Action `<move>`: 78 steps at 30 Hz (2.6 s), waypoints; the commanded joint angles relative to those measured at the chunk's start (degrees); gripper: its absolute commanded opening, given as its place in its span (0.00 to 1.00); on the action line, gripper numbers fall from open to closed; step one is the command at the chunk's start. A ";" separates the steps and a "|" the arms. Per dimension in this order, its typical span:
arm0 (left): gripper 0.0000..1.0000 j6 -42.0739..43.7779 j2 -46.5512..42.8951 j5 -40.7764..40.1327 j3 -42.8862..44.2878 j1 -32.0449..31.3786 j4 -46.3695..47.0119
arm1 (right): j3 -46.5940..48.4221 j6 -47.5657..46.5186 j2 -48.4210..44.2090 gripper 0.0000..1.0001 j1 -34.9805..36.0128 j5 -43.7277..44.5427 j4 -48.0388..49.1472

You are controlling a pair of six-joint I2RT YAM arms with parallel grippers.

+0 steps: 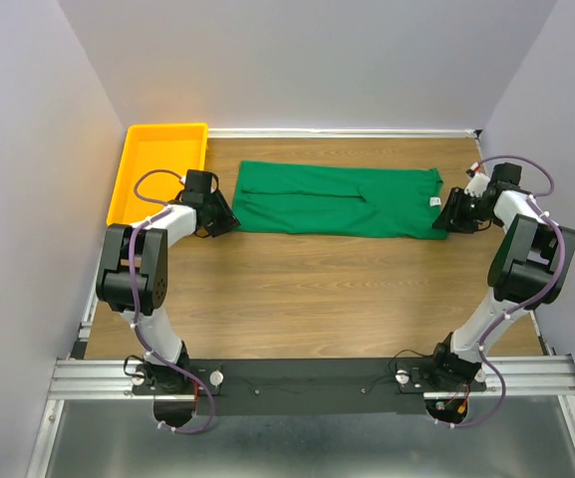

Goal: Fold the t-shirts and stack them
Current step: Fold the tshirt

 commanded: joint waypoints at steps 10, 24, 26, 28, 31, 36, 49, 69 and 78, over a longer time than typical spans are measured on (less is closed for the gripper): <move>0.19 0.40 4.15 -4.00 2.74 -0.01 -2.18 | 1.84 0.60 1.32 0.41 -0.78 -1.98 -0.95; 0.00 0.93 2.13 -3.65 2.48 -0.01 -1.74 | 2.10 0.34 1.32 0.17 -1.92 -3.21 -1.39; 0.00 0.93 1.61 -3.91 1.96 0.08 -1.74 | 2.28 0.25 1.14 0.11 -2.45 -3.04 -1.39; 0.00 1.02 1.25 -4.09 1.52 0.25 -1.74 | 2.63 0.08 1.14 0.04 -2.89 -2.77 -1.48; 0.00 1.19 0.46 -4.27 0.46 0.69 -1.65 | 2.89 -0.10 1.05 0.01 -3.77 -2.07 -1.56; 0.00 1.81 -1.56 -5.06 -1.03 1.48 -1.83 | 2.98 -0.89 1.23 0.01 -4.91 -1.46 -1.74; 0.00 3.30 -5.25 -2.95 -4.19 1.84 -2.35 | 2.28 -4.93 1.14 0.01 -6.67 1.27 -3.06; 0.56 -3.89 -31.07 7.34 -17.03 0.34 -10.26 | 1.04 -12.84 -3.07 0.90 -8.60 11.20 -5.08; 0.63 10.66 -18.30 6.18 0.51 1.49 -5.09 | 6.23 -16.09 -0.80 1.00 -5.89 -4.06 -7.80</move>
